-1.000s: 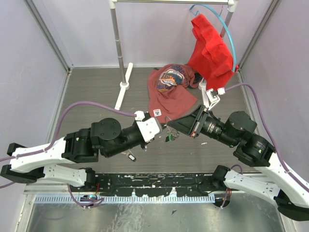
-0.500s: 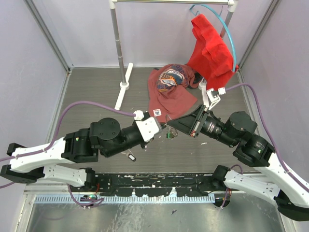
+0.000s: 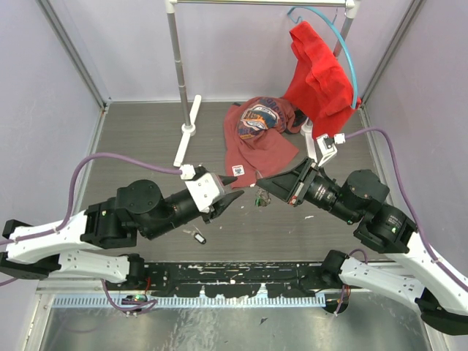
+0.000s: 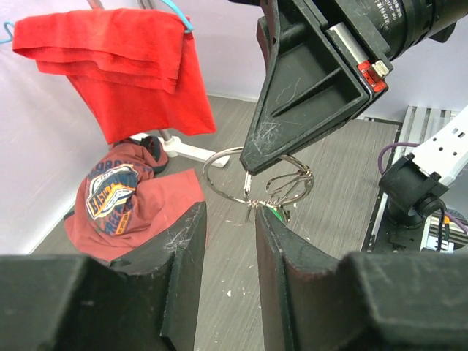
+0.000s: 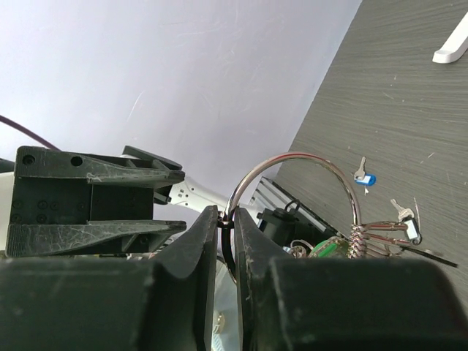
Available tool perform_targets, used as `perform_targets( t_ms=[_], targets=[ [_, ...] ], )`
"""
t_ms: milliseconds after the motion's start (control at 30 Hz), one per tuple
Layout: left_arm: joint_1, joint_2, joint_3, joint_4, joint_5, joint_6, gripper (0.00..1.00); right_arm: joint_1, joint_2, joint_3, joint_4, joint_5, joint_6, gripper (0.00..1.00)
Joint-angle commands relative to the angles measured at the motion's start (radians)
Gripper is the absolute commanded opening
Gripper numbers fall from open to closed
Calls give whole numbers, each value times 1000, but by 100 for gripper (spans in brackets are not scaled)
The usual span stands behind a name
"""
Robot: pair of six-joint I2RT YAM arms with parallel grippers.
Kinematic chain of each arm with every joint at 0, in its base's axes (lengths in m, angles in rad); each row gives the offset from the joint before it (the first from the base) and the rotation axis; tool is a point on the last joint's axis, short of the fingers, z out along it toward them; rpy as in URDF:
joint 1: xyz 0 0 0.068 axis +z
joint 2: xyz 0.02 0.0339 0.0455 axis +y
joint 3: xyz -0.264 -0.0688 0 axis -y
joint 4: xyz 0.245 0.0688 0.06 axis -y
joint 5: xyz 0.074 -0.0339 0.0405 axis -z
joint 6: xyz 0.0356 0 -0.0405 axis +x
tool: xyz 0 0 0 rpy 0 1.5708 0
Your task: Put the keys on the keyring
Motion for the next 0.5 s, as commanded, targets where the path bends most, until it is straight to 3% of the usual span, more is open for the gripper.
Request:
perform_targets(
  t_ms=[0,333,467],
  targets=[
    [-4,-12,-26,41,-33,-14,41,0,4,44,33,34,-4,1],
    [-4,66,9,39,-32,19,47,0,11,45,45,9,-4,1],
    [-4,93,29,25,-44,30,38,0,7,45,45,4,-4,1]
  ],
)
